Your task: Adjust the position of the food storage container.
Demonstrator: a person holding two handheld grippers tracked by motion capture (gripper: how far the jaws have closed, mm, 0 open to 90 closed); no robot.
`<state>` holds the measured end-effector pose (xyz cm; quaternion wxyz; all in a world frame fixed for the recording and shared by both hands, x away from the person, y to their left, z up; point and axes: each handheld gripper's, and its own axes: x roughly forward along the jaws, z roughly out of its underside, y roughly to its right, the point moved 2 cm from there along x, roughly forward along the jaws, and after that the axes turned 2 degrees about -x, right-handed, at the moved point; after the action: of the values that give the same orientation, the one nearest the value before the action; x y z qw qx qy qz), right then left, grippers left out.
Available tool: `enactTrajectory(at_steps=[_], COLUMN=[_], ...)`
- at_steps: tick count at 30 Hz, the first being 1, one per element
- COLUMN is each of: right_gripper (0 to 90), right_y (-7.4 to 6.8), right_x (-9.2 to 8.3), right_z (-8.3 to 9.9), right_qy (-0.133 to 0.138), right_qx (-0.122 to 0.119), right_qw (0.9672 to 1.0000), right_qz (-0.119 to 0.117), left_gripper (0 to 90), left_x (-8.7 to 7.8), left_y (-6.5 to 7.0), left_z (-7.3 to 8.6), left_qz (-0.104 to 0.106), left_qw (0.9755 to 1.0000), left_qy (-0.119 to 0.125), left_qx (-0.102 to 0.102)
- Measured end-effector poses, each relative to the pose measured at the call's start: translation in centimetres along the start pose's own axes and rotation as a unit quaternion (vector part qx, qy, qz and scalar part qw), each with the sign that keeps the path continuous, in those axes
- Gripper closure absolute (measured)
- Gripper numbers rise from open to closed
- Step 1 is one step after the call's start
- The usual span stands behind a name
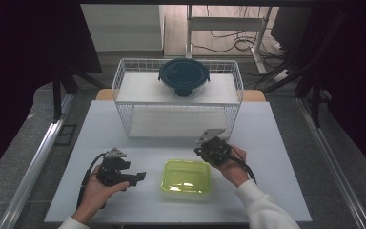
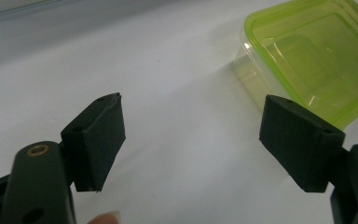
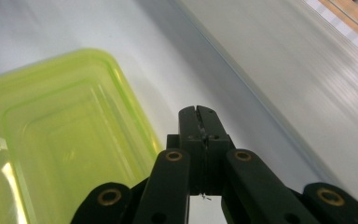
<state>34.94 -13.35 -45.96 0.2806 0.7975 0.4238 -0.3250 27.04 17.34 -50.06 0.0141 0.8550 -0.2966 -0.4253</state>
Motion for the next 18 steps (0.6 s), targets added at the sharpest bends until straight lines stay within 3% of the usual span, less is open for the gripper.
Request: enactTrajectory(at_steps=[8,12,16,18], right_gripper=[88.7,88.7,88.3,79.9], right_y=[0.5,0.6,0.4,0.3], right_x=[-3.9,-5.6,-6.7,-6.9], right_z=[5.2,7.6,9.3,10.0], right_qy=[0.022,0.026,0.026,0.027], right_qx=[0.084,0.118,0.135,0.148], right_qw=[0.9961,0.9925,0.9903,0.9884], right_qz=[0.009,0.019,0.022,0.019], left_gripper=[22.0,22.0,22.0,22.0], left_x=[0.3,0.3,0.2,0.2], left_y=[0.1,0.1,0.0,0.0], left_z=[0.0,0.0,0.0,0.1], left_qz=[0.001,0.001,-0.001,-0.001], left_qw=[1.0,1.0,0.9999,0.9999], left_qy=[0.0,0.003,0.005,0.005], left_qx=[-0.002,-0.007,-0.01,-0.011])
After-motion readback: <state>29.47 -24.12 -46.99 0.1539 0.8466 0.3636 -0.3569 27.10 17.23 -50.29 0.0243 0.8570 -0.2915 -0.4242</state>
